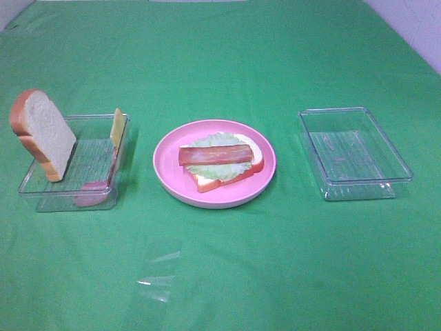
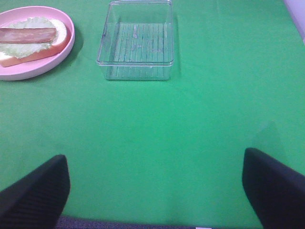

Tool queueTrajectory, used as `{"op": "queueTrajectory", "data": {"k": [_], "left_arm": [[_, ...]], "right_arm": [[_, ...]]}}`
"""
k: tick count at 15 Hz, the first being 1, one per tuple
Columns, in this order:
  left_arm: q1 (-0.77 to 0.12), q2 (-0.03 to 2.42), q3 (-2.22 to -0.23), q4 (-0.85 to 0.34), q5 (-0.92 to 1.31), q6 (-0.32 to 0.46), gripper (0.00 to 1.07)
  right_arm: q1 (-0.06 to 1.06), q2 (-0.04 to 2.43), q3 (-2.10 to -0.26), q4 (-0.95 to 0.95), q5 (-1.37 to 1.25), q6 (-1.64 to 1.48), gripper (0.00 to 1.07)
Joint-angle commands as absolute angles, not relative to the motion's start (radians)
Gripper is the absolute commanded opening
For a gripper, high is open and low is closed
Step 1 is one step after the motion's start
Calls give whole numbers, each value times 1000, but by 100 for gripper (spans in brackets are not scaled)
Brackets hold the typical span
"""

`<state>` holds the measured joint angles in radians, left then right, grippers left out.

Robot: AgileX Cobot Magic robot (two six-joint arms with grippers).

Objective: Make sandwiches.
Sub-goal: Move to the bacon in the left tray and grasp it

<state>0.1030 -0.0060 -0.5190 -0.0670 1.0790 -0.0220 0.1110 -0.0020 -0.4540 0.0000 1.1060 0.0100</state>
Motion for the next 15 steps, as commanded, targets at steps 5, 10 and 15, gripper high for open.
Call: {"op": "queueTrajectory", "data": {"k": [5, 10, 15], "left_arm": [[101, -18, -518, -67, 1074, -20, 100], [101, -13, -518, -67, 1074, -20, 100], [101, 3, -518, -67, 1074, -20, 100]], "right_arm": [[106, -30, -450, 0, 1101, 0, 96], [106, -30, -450, 0, 1101, 0, 96], [106, -30, -450, 0, 1101, 0, 96]]}}
